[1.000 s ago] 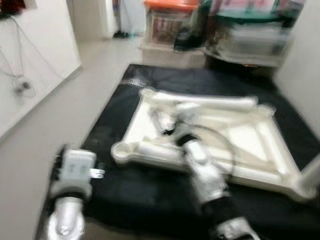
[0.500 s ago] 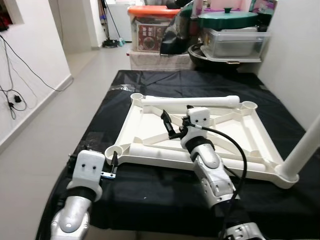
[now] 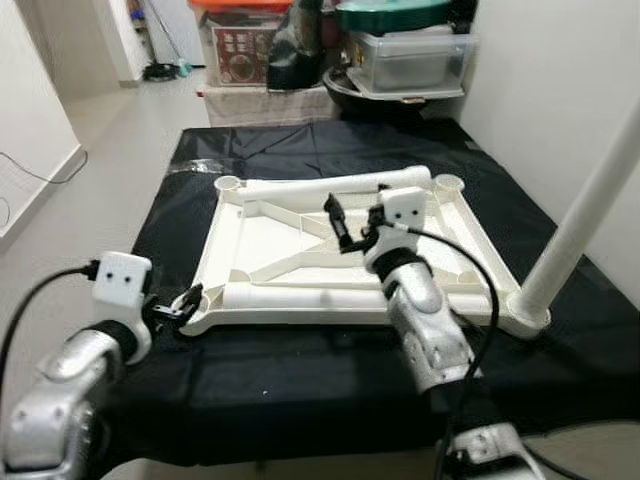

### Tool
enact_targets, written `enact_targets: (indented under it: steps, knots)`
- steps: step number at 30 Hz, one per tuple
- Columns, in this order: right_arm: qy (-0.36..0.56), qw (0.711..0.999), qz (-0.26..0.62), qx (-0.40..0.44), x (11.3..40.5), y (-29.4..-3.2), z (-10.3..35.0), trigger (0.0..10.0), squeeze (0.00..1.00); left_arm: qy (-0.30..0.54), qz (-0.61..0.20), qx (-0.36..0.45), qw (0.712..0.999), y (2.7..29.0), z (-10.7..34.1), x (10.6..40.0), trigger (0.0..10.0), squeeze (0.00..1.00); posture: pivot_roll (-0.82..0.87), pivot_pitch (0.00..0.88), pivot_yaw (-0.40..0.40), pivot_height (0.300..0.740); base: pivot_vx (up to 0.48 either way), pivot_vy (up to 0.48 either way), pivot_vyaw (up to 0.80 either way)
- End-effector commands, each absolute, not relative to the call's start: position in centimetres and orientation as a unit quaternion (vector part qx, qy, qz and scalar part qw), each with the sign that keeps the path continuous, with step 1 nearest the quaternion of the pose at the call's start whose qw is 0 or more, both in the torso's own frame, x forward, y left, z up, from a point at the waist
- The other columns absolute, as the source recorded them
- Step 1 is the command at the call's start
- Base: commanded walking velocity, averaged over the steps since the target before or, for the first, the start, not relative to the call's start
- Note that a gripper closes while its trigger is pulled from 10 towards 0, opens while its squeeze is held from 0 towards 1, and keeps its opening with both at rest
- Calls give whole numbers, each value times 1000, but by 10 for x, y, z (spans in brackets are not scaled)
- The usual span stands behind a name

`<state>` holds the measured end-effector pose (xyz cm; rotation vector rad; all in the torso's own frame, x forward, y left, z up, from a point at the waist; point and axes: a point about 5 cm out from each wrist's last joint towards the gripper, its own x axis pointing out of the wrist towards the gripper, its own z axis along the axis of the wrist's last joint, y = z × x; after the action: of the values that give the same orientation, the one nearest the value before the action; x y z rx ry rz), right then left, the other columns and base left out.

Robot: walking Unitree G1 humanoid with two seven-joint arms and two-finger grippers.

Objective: Building children table

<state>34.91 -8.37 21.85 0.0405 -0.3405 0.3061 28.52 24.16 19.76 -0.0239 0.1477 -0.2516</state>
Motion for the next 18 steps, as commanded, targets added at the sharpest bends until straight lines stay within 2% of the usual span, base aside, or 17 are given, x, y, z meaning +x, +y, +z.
enact_targets:
  steps: [1,8,15,18]
  knots:
    - [-171,973,151,25,348,-84,223,10000,0,86,-143,-46,985,246,198,286,10000,0,57,154,-2,740,0,0,0]
    - [-172,972,156,31,344,-83,228,10000,0,120,-257,-137,949,242,209,297,10000,0,68,220,28,740,0,0,0]
    - [-176,972,152,39,341,-85,234,10000,0,126,-281,-185,933,245,213,307,10000,0,68,242,44,740,0,0,0]
    - [-178,972,148,42,337,-87,239,10000,0,113,-276,-236,925,254,220,318,10000,0,51,263,60,740,0,0,0]
